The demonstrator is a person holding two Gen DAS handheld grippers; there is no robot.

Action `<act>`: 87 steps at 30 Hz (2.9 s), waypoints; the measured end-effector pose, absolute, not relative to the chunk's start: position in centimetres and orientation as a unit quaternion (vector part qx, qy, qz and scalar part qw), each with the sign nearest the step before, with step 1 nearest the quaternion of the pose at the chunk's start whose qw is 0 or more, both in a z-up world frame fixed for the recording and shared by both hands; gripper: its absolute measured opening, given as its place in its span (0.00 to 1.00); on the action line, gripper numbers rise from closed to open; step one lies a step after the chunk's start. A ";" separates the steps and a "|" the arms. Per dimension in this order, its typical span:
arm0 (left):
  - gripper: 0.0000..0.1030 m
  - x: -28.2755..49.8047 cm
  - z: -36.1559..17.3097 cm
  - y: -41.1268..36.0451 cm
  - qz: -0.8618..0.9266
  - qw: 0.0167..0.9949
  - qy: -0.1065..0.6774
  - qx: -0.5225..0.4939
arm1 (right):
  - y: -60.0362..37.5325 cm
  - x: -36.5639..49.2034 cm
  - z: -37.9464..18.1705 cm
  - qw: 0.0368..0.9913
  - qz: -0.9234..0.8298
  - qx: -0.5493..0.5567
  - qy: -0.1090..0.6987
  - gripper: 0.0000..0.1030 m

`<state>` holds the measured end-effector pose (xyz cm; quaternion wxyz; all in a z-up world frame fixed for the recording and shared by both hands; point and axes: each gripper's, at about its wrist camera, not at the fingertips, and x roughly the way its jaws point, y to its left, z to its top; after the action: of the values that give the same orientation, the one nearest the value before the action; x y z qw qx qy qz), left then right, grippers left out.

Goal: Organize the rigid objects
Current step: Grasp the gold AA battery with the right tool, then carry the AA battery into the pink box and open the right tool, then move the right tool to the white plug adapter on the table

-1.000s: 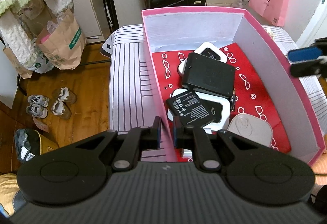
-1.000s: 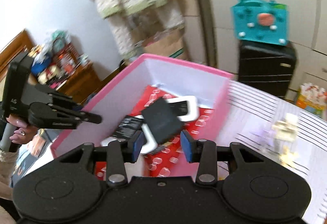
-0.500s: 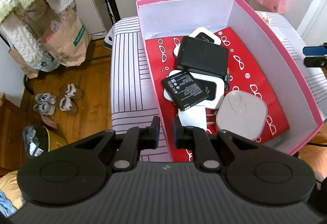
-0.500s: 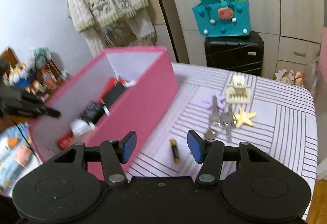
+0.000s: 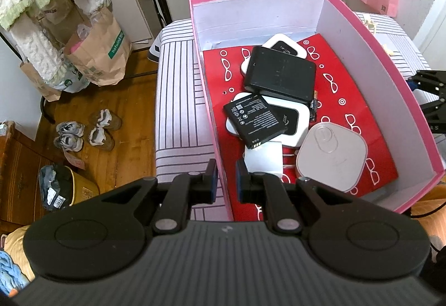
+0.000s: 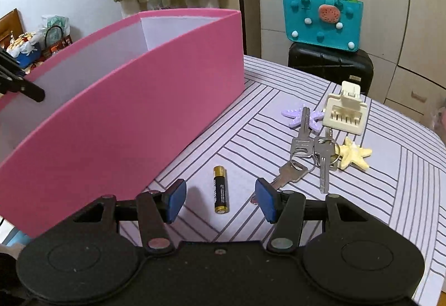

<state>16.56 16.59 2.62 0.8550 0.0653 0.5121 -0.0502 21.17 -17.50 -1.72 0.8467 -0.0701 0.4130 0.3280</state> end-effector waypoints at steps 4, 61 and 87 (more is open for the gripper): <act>0.11 16.5 2.7 16.6 -0.053 0.855 0.510 0.071 | -17.1 21.4 -2.0 0.853 0.315 -0.081 0.408 0.50; 0.11 16.4 2.7 18.4 -0.106 0.857 0.502 0.055 | 0.7 31.6 4.4 0.787 0.338 -0.170 0.487 0.11; 0.11 16.2 2.8 18.2 -0.094 0.862 0.496 0.046 | -16.3 24.4 10.5 0.856 0.295 0.005 0.425 0.24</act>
<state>16.24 18.20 2.75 0.8619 0.0456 0.4963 -0.0937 24.39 -16.28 10.50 0.8556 0.0050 0.4252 0.2951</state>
